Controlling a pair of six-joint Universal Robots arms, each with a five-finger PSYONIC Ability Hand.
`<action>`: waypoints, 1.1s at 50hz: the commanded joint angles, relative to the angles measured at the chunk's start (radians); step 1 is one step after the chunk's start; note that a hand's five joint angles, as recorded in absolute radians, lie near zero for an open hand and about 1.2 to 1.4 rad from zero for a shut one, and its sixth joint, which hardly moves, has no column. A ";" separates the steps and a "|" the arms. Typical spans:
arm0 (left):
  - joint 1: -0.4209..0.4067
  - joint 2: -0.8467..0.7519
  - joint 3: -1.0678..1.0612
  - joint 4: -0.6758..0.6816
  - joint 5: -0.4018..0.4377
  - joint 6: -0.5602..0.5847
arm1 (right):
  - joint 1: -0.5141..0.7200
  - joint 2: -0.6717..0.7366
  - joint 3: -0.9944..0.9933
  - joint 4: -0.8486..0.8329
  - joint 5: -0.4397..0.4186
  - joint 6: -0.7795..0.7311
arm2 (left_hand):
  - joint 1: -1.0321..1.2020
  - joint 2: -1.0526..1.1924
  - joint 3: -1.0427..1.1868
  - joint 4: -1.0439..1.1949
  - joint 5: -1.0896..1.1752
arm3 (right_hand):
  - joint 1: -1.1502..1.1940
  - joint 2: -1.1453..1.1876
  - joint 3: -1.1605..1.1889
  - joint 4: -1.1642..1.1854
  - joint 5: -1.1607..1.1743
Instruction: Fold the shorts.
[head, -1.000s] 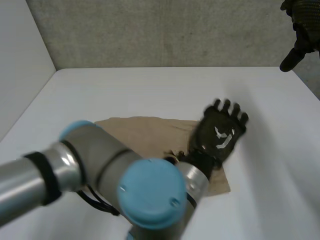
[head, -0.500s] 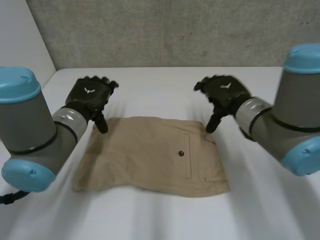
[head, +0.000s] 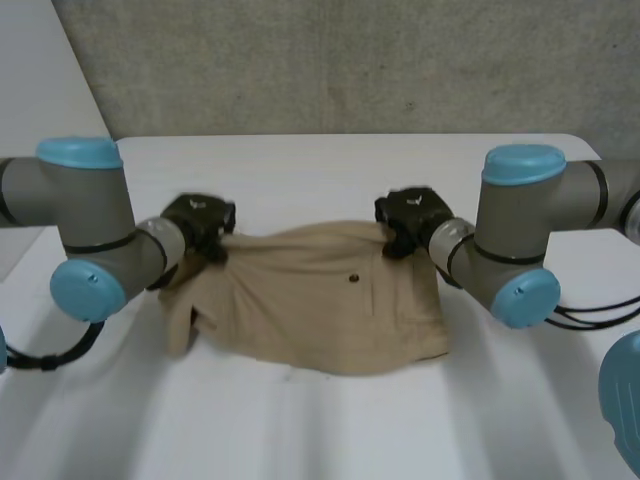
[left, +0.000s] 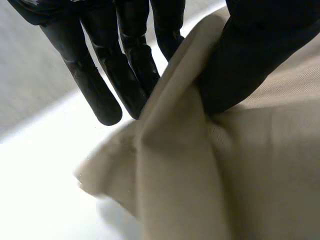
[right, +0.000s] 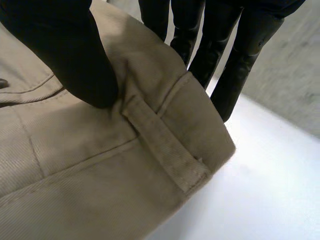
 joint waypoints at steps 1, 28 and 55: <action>-0.050 0.101 0.106 0.453 -0.203 0.004 | 0.005 -0.103 -0.138 -0.320 0.186 -0.146 | 0.265 0.208 0.228 0.205 0.280 | 0.455 0.224 0.237 0.208 0.319; -0.120 0.243 -0.490 0.988 -0.293 0.027 | 0.037 -0.232 0.263 -0.583 0.183 -0.280 | 0.265 0.208 0.228 0.205 0.280 | 0.455 0.224 0.237 0.208 0.319; -0.107 0.445 -0.584 0.394 -0.282 0.096 | 0.023 -0.421 0.689 -0.330 0.119 -0.361 | -0.853 -0.911 -0.890 -0.913 -0.838 | 0.455 0.224 0.237 0.208 0.319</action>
